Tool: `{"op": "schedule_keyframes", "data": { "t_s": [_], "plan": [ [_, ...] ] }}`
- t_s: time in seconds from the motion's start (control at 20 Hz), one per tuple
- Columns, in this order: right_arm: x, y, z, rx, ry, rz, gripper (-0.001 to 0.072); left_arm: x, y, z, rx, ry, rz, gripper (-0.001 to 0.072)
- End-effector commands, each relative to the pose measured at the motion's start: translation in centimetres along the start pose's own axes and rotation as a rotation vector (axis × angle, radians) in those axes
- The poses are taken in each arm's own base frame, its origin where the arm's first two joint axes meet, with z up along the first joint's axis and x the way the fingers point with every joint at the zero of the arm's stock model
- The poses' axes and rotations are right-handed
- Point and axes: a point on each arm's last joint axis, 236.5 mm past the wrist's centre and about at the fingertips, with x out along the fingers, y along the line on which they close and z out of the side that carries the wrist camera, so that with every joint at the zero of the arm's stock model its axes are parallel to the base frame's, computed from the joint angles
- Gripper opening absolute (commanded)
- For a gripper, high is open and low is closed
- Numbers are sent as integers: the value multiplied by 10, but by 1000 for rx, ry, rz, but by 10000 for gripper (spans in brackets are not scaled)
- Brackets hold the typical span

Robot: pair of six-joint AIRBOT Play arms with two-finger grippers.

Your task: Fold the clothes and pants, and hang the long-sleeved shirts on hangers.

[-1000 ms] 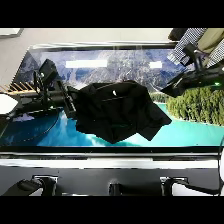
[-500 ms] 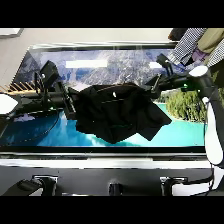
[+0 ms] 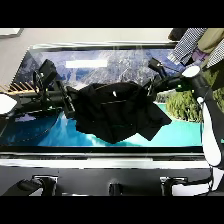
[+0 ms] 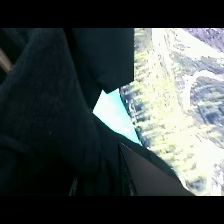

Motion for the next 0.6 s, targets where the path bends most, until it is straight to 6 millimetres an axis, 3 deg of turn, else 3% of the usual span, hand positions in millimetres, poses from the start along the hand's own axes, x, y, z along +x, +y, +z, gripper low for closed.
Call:
{"op": "schedule_keyframes", "data": {
  "t_s": [0.0,0.05,0.1,0.15,0.25,0.3,0.35,0.55],
  "plan": [
    [-30,19,2,-52,45,27,28,0,0,-1,-24,2,-1,205],
    [-40,26,1,-61,67,35,27,0,3,0,-73,-3,11,374],
    [-48,33,0,-68,89,47,27,0,7,2,-119,-10,28,492],
    [-57,41,-2,-69,123,49,26,-1,13,3,-166,-20,48,560],
    [-74,52,3,-93,155,34,26,-4,29,7,-231,-52,107,576],
    [-81,54,8,-94,161,12,26,-6,38,10,-266,-72,139,651],
    [-90,57,13,-96,167,-13,26,-9,49,13,-301,-94,176,681],
    [-121,72,24,-68,206,-95,26,-20,76,12,-386,-134,258,681]
  ]
}}
